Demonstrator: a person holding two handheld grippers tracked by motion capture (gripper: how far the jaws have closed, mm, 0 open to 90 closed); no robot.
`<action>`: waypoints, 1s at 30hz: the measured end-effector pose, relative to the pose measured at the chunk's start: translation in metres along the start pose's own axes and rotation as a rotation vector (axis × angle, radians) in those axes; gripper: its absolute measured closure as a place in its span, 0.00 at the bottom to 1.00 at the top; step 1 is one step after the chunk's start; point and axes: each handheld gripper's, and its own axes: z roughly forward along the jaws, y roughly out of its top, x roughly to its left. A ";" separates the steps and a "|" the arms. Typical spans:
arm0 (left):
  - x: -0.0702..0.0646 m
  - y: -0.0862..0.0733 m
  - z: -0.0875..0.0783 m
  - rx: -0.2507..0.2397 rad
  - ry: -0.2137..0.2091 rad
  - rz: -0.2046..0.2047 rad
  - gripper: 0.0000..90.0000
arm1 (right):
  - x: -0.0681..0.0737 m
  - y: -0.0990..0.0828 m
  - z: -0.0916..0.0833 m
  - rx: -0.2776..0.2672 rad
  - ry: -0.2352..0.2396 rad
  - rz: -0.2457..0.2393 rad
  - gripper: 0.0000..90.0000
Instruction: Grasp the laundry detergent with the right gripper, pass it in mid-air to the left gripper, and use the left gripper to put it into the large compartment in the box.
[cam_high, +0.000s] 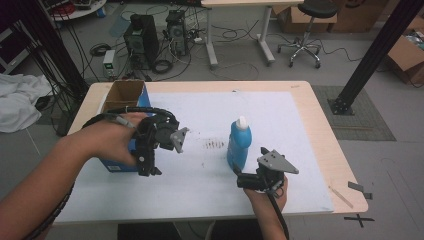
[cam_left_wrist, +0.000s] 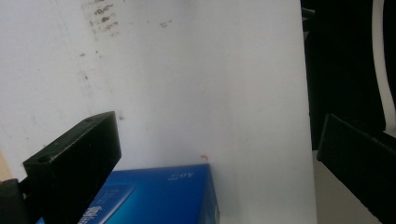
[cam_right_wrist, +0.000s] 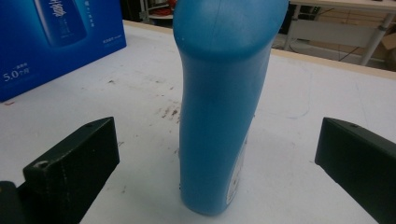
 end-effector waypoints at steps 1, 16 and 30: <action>0.000 0.000 0.000 -0.001 0.000 -0.003 0.00 | 0.001 0.000 0.002 0.000 -0.009 0.004 0.00; 0.000 -0.002 0.001 0.000 -0.006 -0.009 0.00 | 0.003 -0.003 0.033 -0.002 -0.052 0.015 0.00; 0.000 -0.004 0.003 -0.003 -0.009 -0.021 0.00 | 0.005 -0.003 0.058 0.013 -0.046 0.022 0.00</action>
